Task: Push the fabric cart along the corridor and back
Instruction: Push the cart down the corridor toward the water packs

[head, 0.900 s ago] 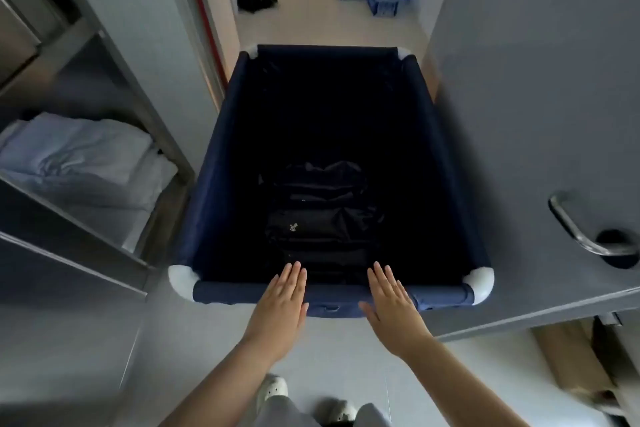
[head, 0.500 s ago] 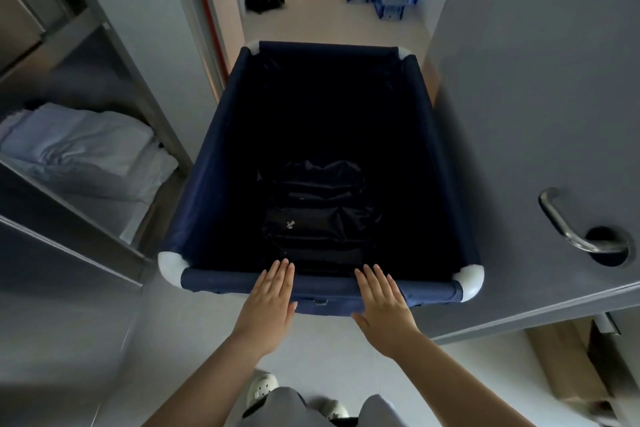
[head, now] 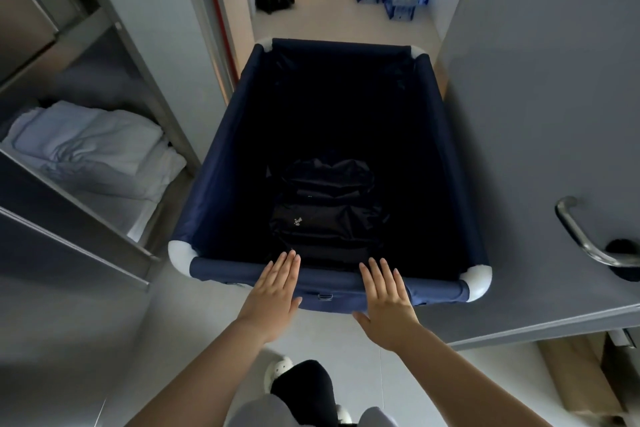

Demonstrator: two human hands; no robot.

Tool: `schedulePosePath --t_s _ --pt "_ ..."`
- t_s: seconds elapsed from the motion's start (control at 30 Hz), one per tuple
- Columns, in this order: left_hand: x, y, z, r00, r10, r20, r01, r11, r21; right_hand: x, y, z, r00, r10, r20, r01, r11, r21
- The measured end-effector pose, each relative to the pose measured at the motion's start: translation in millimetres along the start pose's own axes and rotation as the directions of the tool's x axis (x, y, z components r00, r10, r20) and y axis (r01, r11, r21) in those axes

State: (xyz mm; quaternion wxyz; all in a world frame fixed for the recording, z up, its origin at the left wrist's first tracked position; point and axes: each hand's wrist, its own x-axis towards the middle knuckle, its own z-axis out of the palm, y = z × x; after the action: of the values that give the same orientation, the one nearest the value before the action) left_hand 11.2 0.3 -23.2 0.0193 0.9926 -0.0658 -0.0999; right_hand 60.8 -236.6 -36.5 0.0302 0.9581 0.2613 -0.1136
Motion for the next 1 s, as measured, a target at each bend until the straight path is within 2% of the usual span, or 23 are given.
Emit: schedulePosePath --t_s 0.2,0.3,0.4,0.47,0.57,0.67,0.77,1.0 --pt "24 -12 -1 1.0 0.001 0.013 -0.002 1.0 0.029 20 1 -18 0.995 0.02 -0.101 -0.017 1.0 0.021" --pt "39 -19 -5 1.0 0.014 0.002 -0.014 1.0 0.001 34 3 -24 0.996 0.043 -0.074 -0.04 0.998 0.039" --pt "58 -26 -13 0.997 0.033 -0.068 -0.035 0.999 -0.027 52 8 -28 0.997 0.075 -0.028 -0.073 0.995 0.066" --pt "73 -33 -18 0.998 0.043 -0.055 -0.047 0.996 -0.07 66 11 -34 0.997 0.083 -0.005 -0.082 0.994 0.068" --pt "99 -45 -21 0.998 0.063 0.013 -0.063 0.998 -0.03 89 17 -40 0.996 0.084 -0.042 -0.081 0.995 0.057" --pt "124 -56 -24 0.996 0.074 0.042 -0.072 0.997 -0.038 110 22 -47 0.996 0.092 -0.004 -0.091 0.995 0.047" --pt "148 -66 -29 0.994 0.089 0.063 -0.087 0.996 -0.029 134 31 -53 0.99 0.135 -0.031 -0.132 0.989 0.07" --pt "200 -81 -37 0.993 0.106 0.052 -0.104 0.994 -0.034 184 57 -54 0.995 0.085 -0.047 -0.079 0.99 0.113"
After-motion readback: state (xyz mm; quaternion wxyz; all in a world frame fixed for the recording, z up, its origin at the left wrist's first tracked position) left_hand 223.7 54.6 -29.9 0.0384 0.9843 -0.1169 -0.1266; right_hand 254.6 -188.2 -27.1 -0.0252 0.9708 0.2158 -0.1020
